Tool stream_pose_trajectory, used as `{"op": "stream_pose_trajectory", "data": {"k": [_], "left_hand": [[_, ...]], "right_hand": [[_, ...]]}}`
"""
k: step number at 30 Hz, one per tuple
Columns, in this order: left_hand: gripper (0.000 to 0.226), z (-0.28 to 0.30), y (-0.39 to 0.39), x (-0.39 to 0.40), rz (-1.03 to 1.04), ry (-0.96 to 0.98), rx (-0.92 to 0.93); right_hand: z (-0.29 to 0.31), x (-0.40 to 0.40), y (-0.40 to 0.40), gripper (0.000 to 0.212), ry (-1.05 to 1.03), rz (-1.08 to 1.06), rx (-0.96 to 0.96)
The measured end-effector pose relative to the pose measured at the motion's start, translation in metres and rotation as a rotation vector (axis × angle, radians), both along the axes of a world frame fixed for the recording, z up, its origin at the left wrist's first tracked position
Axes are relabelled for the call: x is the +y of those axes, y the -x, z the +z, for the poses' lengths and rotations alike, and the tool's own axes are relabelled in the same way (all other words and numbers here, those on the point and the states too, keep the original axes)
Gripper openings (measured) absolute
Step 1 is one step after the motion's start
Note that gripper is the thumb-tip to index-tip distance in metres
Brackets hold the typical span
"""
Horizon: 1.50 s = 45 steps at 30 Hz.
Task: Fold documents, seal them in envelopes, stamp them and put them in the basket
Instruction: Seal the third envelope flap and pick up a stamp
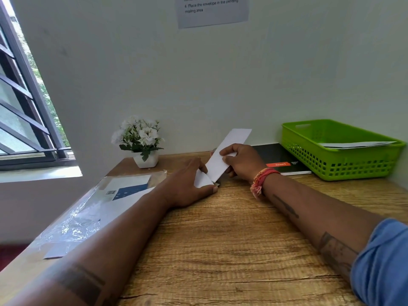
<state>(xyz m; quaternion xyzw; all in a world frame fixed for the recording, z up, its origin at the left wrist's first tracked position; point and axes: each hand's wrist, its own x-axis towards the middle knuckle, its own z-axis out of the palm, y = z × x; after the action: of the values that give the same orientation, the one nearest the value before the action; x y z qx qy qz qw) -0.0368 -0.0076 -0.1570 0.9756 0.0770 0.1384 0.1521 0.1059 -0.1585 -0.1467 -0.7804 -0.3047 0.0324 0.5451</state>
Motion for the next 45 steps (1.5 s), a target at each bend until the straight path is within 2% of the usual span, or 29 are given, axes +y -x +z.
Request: {"op": "stream_pose_trajectory", "data": {"k": [10, 13, 17, 22, 28, 30, 34, 36, 40, 42, 45], "left_hand": [[0.056, 0.002, 0.000, -0.003, -0.002, -0.014, -0.002], [0.056, 0.002, 0.001, -0.003, 0.003, -0.015, -0.004], [0.054, 0.001, 0.001, -0.001, -0.007, -0.012, -0.013], [0.053, 0.001, 0.000, -0.001, -0.018, -0.003, -0.026], [0.054, -0.001, 0.000, 0.000, -0.062, 0.026, -0.096], [0.052, -0.001, 0.001, 0.001, -0.040, 0.032, -0.079], [0.052, -0.001, 0.001, -0.001, -0.017, 0.003, -0.064], [0.051, -0.001, 0.000, -0.001, -0.019, 0.011, -0.075], [0.052, 0.000, 0.000, -0.001, -0.025, 0.017, -0.082], [0.051, 0.000, 0.000, -0.001, -0.022, 0.030, -0.078], [0.051, 0.000, 0.000, -0.002, -0.021, 0.018, -0.071]], "right_hand": [[-0.002, 0.004, 0.003, 0.023, 0.002, -0.021, 0.089], [0.001, 0.001, 0.010, 0.019, 0.005, 0.081, 0.142], [0.007, -0.005, 0.013, 0.016, 0.094, 0.158, 0.047], [0.007, -0.012, 0.011, 0.015, 0.130, 0.221, 0.163], [0.013, -0.005, 0.025, 0.024, 0.167, 0.374, 0.258], [0.014, -0.009, 0.018, 0.027, 0.141, 0.307, 0.271], [0.012, -0.017, -0.002, 0.018, 0.046, 0.050, 0.242], [0.010, -0.016, 0.000, 0.016, 0.079, 0.088, 0.234], [0.012, -0.013, 0.011, 0.019, 0.167, 0.317, 0.270], [0.012, -0.013, 0.008, 0.022, 0.095, 0.270, 0.285], [0.010, -0.013, 0.001, 0.019, 0.009, 0.039, 0.274]]}}
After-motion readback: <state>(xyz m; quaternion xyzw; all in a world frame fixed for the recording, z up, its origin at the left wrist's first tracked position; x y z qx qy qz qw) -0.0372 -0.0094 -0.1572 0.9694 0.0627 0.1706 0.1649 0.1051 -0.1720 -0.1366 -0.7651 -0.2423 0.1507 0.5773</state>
